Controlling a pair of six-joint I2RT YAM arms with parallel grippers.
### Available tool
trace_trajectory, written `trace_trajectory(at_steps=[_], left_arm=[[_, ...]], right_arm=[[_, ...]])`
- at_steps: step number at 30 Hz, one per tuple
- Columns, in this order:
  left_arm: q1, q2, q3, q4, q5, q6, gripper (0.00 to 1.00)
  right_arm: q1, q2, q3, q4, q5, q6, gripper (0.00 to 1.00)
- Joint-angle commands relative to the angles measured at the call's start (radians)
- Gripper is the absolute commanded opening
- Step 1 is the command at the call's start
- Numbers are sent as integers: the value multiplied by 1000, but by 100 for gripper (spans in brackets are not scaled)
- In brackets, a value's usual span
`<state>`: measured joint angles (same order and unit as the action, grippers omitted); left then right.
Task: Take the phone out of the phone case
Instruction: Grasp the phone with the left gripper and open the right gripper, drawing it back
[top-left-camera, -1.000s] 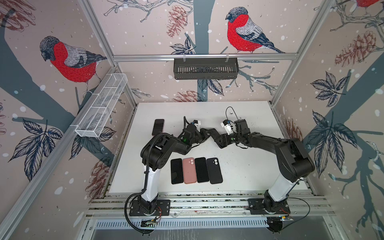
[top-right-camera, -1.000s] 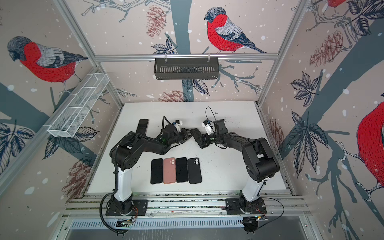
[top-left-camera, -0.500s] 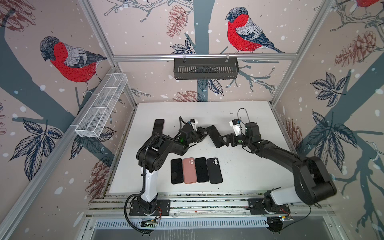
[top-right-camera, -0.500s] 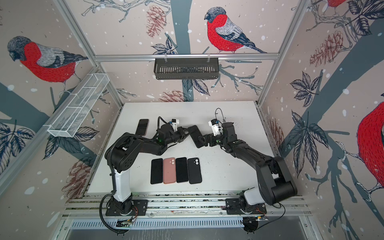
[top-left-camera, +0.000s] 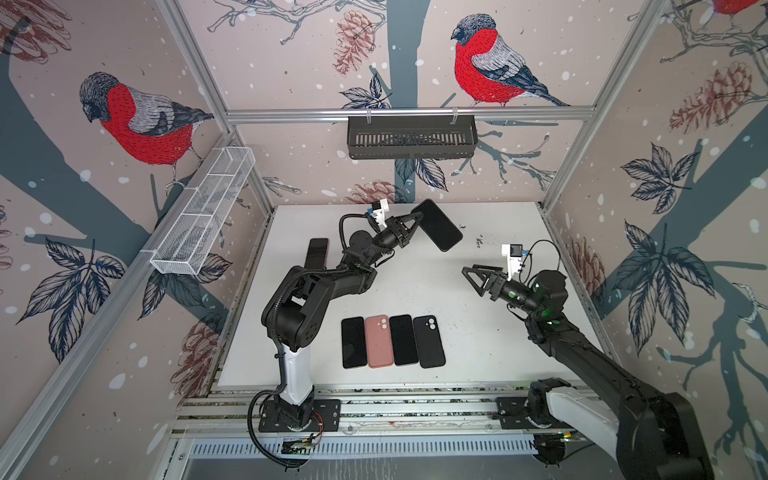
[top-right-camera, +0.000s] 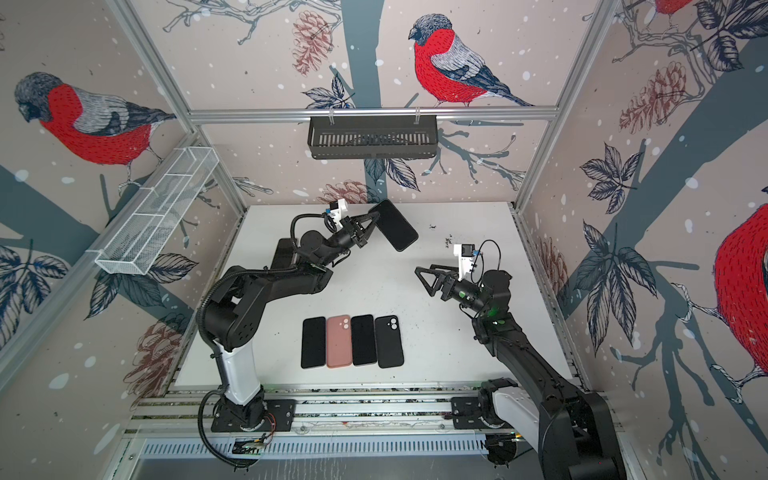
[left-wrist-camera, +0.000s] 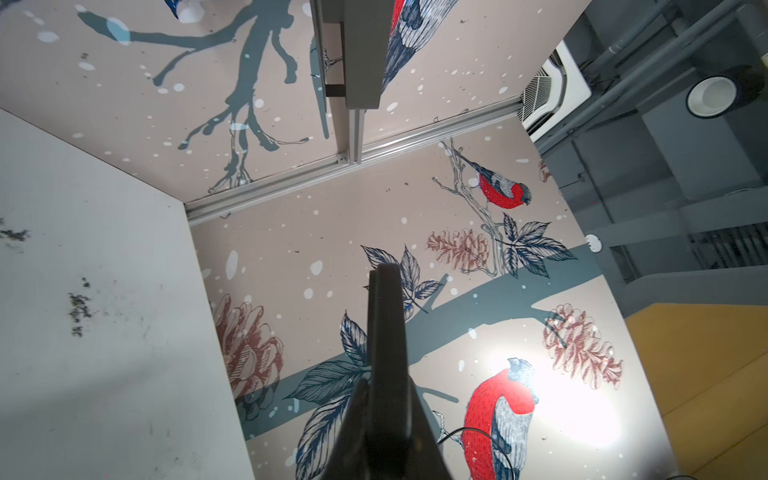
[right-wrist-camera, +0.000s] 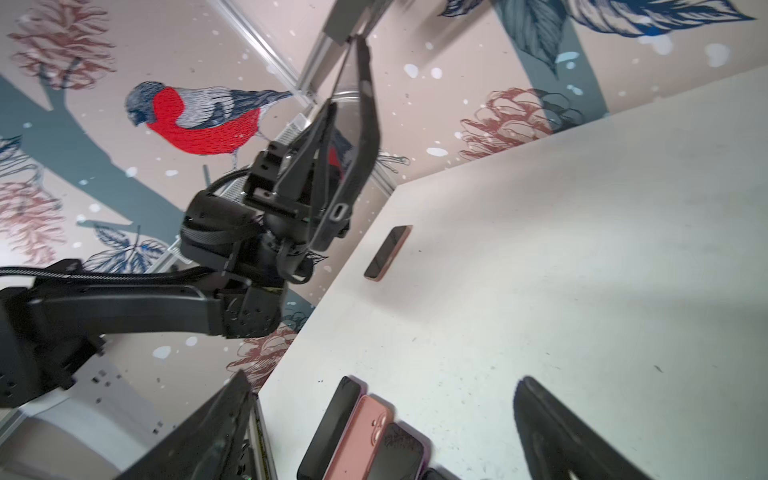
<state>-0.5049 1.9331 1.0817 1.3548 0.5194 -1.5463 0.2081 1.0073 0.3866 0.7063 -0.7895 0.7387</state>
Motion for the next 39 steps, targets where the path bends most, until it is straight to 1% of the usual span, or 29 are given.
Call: trace_trajectory(at_steps=[1,3,5,7,9,13,17,21,23,35,39], left_arm=[[-17,13,9,157,-4,-105,0],[-28,19,5,172,-13,-113,0],[-38,21,6,187,-21,-121,0],[-47,19,4,188,-25,-121,0],[-53,13,0,189,-30,-119,0],[-64,9,-12,181,-32,-109,0],[-67,12,-20,191,-36,-110,0],[-73,13,-23,198,-38,-109,0],[-73,12,-25,196,-38,-106,0],[-84,21,-27,210,-28,-105,0],[-86,21,-29,213,-22,-105,0]], right_arm=[[37,-7,-6,188,-19,63,99],[52,10,0,203,0,76,97],[52,47,1,255,-8,113,93],[54,93,-1,334,-20,167,87],[55,139,-1,418,-29,218,79],[73,181,1,532,-33,272,66],[101,184,22,507,-20,249,58],[108,194,31,489,-10,244,45],[109,203,31,500,-10,251,41],[109,241,38,539,-8,282,20],[108,241,36,548,-10,282,7]])
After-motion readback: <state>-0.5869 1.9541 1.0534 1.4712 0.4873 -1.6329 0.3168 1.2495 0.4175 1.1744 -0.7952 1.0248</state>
